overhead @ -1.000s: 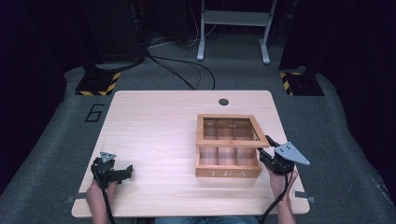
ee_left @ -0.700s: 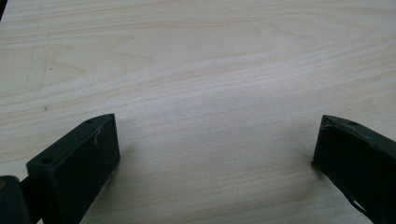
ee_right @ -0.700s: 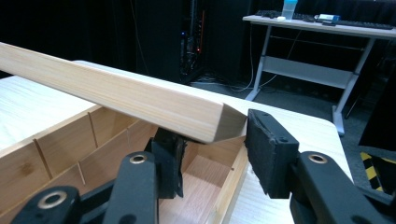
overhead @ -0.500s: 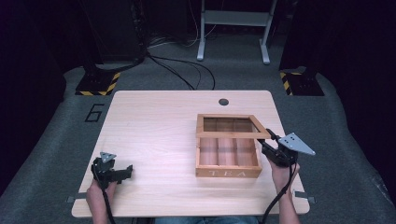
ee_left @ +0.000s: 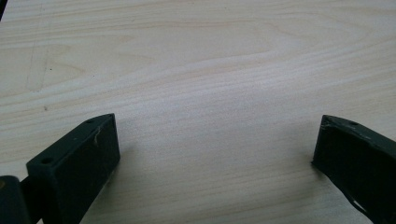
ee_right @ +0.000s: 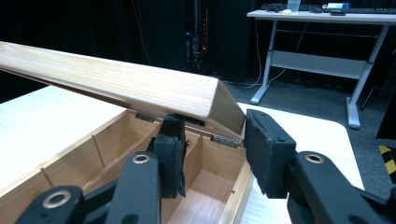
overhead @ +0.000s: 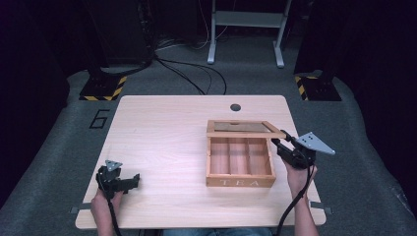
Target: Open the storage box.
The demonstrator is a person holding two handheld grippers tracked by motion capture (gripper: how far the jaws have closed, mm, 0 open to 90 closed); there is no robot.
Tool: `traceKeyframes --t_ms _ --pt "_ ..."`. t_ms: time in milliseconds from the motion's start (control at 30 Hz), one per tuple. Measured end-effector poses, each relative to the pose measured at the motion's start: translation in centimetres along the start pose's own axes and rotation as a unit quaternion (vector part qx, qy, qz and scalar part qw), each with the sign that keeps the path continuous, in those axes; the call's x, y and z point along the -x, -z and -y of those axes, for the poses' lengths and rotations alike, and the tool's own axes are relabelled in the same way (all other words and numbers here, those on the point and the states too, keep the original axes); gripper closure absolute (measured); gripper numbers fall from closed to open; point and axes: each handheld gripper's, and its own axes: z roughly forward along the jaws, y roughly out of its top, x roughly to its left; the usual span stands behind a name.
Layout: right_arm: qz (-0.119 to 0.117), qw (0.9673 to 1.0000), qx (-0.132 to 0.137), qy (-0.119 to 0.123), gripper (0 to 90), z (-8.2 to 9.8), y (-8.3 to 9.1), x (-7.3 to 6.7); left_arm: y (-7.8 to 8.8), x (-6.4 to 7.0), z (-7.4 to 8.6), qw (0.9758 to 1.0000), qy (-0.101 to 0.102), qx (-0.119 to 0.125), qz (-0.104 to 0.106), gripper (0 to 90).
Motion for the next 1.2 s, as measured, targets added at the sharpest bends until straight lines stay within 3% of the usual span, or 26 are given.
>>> traceKeyframes --t_ms 1200 --pt "-0.017 0.9994 -0.022 -0.021 60.3 -4.2 -2.2 1.9 0.0 0.0 0.0 1.0 0.0 0.0 0.0 0.4"
